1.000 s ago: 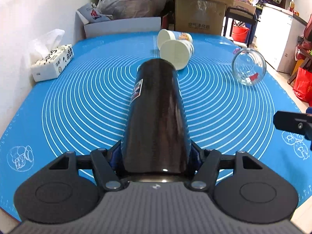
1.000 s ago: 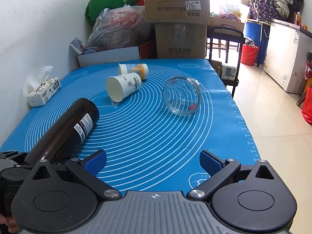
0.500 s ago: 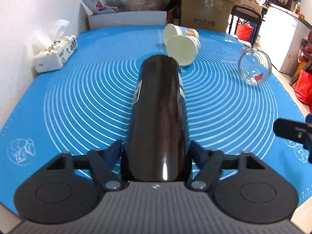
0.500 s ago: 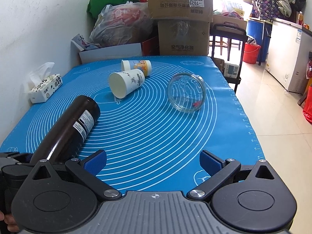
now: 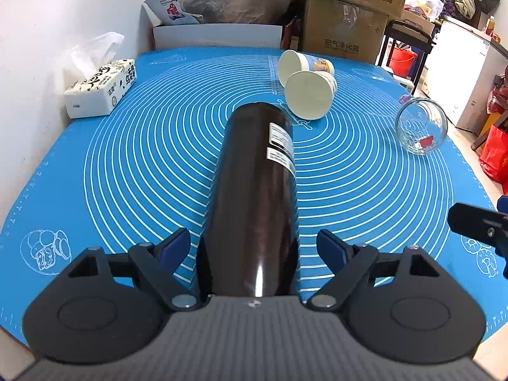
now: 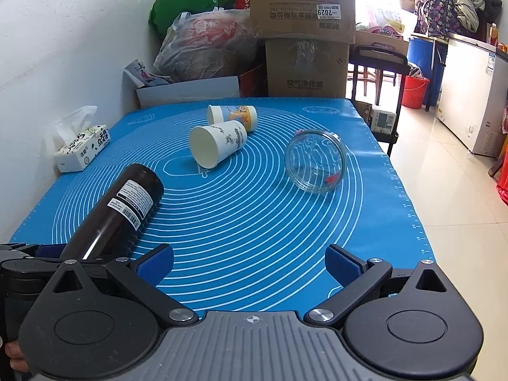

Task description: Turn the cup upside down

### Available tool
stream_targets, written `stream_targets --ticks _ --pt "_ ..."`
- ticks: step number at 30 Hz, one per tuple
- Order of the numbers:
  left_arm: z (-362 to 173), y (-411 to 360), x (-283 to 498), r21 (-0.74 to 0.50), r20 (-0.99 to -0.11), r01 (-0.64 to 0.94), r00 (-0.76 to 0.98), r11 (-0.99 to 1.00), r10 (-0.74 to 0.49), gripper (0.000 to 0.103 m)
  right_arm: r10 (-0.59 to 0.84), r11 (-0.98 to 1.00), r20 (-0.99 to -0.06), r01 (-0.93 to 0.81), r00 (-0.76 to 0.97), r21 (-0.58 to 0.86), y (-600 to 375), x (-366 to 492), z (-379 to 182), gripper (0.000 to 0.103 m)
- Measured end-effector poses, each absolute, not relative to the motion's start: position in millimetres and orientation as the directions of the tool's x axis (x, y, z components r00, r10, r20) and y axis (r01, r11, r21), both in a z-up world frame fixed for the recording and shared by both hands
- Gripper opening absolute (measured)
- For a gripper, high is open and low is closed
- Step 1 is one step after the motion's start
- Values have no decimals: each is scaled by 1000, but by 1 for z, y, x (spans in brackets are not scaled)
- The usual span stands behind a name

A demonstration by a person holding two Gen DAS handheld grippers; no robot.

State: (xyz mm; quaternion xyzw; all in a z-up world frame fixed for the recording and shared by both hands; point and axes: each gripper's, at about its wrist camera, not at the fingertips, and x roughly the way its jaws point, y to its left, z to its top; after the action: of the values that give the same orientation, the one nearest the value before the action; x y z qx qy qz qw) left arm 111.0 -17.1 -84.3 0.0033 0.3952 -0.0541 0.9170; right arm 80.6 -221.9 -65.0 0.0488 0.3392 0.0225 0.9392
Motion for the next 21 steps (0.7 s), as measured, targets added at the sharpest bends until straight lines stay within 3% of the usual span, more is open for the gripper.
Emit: stream_targets --ticks 16,21 --pt "-58 -3 102 7 -695 72 717 997 -47 86 119 991 -620 -50 775 127 -207 87 -45 103" --pt "-42 22 104 -8 -690 40 723 999 -34 90 170 984 -614 -96 770 153 -190 101 -27 103"
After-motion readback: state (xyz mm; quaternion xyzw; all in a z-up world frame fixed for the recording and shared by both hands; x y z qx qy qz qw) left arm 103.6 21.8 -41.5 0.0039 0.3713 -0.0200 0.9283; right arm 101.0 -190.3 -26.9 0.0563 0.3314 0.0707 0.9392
